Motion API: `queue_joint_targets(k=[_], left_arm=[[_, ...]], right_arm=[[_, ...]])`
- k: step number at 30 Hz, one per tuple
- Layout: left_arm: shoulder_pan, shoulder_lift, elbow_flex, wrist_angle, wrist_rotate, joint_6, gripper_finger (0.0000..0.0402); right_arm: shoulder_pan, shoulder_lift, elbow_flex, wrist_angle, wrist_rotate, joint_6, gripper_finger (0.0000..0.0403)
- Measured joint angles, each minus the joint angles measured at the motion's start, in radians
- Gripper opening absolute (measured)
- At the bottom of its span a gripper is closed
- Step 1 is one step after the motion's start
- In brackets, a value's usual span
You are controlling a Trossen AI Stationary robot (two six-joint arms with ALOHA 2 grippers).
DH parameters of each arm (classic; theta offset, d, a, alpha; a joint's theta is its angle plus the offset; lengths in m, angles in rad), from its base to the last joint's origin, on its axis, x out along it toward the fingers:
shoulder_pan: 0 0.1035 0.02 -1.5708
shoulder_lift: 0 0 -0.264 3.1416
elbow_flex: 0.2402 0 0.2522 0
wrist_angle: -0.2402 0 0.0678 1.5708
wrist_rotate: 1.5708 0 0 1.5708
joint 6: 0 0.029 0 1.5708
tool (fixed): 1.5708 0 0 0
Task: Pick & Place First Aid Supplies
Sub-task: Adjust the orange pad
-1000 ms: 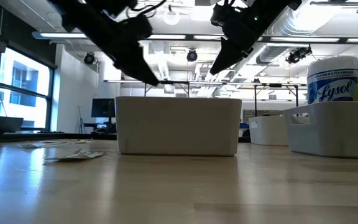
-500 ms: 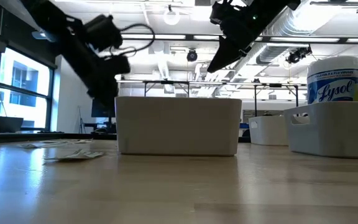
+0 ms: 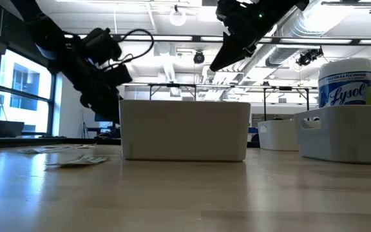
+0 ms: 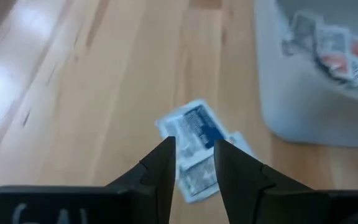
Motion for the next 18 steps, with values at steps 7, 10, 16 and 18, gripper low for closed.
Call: queue_joint_targets(k=[7, 10, 16, 18], left_arm=[[0.035, 0.157, 0.0, 0.153, 0.064, -0.022, 0.0108], [0.035, 0.194, 0.0, 0.157, 0.054, -0.022, 0.0108], [0.034, 0.199, 0.004, 0.054, -0.018, -0.04, 0.0108], [0.034, 0.189, 0.006, 0.013, -0.084, -0.062, 0.0108]], right_arm=[[-0.008, 0.0, 0.0, 0.013, -0.003, 0.003, 0.0083], [-0.014, 0.0, 0.0, 0.013, -0.006, 0.003, 0.0083], [-0.03, 0.0, 0.0, 0.013, -0.011, 0.003, 0.0083], [-0.035, 0.0, 0.0, 0.013, -0.011, 0.003, 0.0083]])
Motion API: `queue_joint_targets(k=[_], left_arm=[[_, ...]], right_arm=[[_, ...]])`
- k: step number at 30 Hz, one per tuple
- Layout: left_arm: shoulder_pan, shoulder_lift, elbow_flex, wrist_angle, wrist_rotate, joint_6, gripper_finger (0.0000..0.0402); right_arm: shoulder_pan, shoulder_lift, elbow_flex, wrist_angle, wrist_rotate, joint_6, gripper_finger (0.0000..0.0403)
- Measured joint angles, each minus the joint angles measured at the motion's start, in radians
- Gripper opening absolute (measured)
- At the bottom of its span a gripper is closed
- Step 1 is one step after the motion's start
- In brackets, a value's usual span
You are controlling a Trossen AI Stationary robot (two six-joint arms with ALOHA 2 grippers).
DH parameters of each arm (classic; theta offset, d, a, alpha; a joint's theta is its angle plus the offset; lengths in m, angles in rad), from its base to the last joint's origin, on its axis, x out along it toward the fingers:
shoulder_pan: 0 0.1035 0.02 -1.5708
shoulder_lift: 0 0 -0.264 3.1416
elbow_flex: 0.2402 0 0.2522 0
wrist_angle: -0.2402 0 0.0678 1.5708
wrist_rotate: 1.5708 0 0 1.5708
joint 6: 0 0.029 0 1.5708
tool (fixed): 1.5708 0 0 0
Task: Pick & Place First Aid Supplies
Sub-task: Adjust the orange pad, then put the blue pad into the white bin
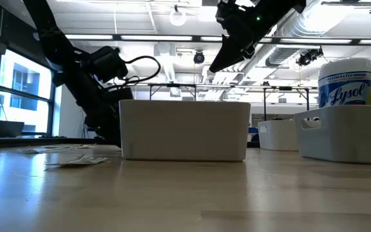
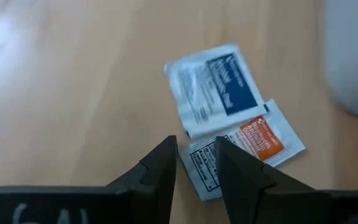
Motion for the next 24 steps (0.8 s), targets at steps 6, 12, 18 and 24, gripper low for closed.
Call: queue_joint_targets(k=[6, 12, 18, 24], left_arm=[[0.01, -0.056, -0.003, -0.091, -0.141, -0.043, 0.0108], [0.016, -0.143, -0.01, -0.172, -0.173, -0.057, 0.0108], [0.014, -0.143, -0.007, 0.006, -0.053, -0.07, 0.0108], [0.022, -0.051, -0.005, 0.143, -0.06, -0.138, 0.0107]], right_arm=[[-0.011, 0.0, 0.0, 0.0, -0.004, 0.02, 0.0083], [-0.012, 0.0, 0.0, -0.002, -0.036, 0.021, 0.0083], [-0.015, 0.0, 0.0, 0.006, -0.034, 0.017, 0.0083], [-0.018, 0.0, 0.0, 0.013, -0.031, 0.017, 0.0083]])
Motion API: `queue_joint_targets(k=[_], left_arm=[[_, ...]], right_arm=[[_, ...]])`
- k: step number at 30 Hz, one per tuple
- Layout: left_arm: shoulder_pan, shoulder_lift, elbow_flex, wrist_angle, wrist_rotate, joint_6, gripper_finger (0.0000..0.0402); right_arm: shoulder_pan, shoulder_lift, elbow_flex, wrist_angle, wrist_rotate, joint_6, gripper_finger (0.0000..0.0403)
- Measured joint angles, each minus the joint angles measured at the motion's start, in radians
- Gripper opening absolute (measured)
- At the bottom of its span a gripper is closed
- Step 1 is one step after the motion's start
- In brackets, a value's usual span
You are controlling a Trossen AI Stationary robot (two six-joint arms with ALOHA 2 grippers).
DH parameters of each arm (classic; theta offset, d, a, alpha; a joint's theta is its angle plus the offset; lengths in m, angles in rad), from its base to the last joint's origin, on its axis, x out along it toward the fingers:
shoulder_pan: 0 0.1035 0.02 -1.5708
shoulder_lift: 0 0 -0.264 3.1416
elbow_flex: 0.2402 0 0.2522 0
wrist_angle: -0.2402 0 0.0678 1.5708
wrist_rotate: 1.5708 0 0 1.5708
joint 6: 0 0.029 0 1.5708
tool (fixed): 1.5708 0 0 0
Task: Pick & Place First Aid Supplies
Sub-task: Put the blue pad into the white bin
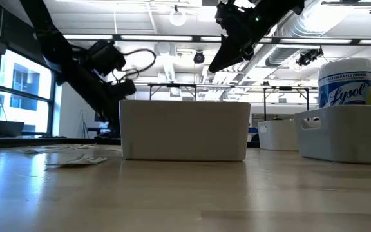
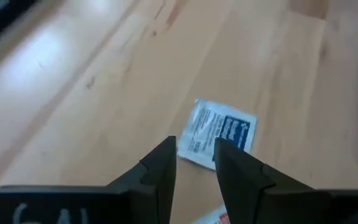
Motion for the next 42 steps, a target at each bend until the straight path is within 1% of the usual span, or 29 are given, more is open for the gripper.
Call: queue_joint_targets(k=[2, 5, 8, 10, 18, 22, 24, 28, 33, 35, 42], left_arm=[[0.005, 0.042, 0.0, 0.041, 0.004, -0.044, 0.0107], [0.019, 0.073, 0.0, 0.074, 0.016, -0.096, 0.0107], [0.02, 0.098, 0.0, 0.065, -0.016, -0.118, 0.0107], [0.018, 0.105, 0.0, 0.069, -0.046, -0.118, 0.0107], [0.018, 0.111, -0.001, 0.067, -0.051, -0.084, 0.0107], [0.019, 0.108, 0.0, 0.038, -0.138, -0.061, 0.0107], [0.019, 0.107, 0.001, 0.027, -0.15, -0.057, 0.0107], [0.018, 0.107, 0.006, 0.009, -0.15, -0.051, 0.0108], [0.018, 0.102, 0.043, -0.037, -0.151, -0.064, 0.0108], [0.019, 0.102, 0.066, -0.042, -0.118, -0.093, 0.0108], [0.018, 0.101, 0.093, -0.041, -0.066, -0.227, 0.0108]], right_arm=[[0.0, 0.0, 0.0, 0.002, -0.007, 0.002, 0.0083], [0.0, 0.0, 0.0, 0.002, -0.007, 0.003, 0.0083], [0.0, 0.0, 0.0, 0.002, -0.007, 0.004, 0.0083], [0.0, 0.0, 0.0, 0.002, -0.007, 0.004, 0.0083], [0.0, 0.0, 0.0, 0.002, -0.007, 0.005, 0.0083], [0.001, 0.0, 0.0, 0.002, -0.008, 0.005, 0.0083], [0.001, 0.0, 0.0, 0.002, -0.012, 0.005, 0.0083], [0.001, 0.0, 0.0, 0.002, -0.011, 0.005, 0.0083], [0.001, 0.0, 0.0, 0.002, -0.011, 0.006, 0.0083], [0.001, 0.0, 0.0, 0.002, -0.011, 0.006, 0.0083], [0.001, 0.0, 0.0, 0.002, -0.011, 0.006, 0.0083]])
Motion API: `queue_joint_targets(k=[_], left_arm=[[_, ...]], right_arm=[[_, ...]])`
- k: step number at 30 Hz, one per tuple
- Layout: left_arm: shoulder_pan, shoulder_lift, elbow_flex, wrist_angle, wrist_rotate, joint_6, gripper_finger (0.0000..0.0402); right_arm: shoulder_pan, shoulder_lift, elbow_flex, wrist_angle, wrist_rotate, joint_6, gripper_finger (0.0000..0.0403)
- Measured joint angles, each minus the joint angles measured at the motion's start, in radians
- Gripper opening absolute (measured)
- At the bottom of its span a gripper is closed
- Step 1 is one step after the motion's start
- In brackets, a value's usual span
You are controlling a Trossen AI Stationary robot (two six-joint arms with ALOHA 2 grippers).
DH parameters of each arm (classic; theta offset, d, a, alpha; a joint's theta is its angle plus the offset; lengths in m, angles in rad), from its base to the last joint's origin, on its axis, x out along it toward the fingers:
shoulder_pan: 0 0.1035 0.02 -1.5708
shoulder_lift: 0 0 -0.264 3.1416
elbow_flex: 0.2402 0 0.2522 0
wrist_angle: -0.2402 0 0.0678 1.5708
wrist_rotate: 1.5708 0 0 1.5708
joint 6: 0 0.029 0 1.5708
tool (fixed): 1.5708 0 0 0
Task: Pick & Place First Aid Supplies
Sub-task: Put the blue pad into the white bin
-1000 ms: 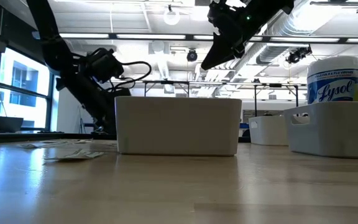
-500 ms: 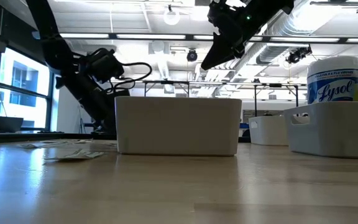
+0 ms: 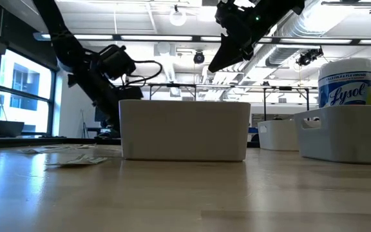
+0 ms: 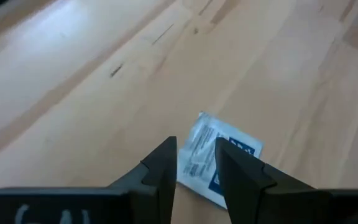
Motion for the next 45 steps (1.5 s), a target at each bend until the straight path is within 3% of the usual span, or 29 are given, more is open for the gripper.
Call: queue_joint_targets(k=[5, 15, 22, 25, 45], left_arm=[[0.0, 0.034, 0.0, -0.035, -0.013, -0.052, 0.0108], [-0.001, 0.141, 0.005, 0.084, -0.054, -0.074, 0.0104], [-0.001, 0.196, 0.005, 0.138, -0.13, -0.121, 0.002], [-0.001, 0.198, 0.004, 0.151, -0.135, -0.123, 0.0009], [0.0, -0.07, -0.002, 0.061, -0.05, -0.063, 0.0001]], right_arm=[[0.0, 0.0, 0.0, 0.0, 0.0, 0.0, 0.0083], [0.0, 0.0, 0.0, 0.0, 0.0, 0.0, 0.0083], [0.0, 0.0, 0.0, 0.0, -0.001, 0.0, 0.0083], [0.0, 0.0, 0.0, 0.0, -0.004, 0.0, 0.0083], [0.001, 0.0, 0.0, 0.0, -0.047, 0.021, 0.0083]])
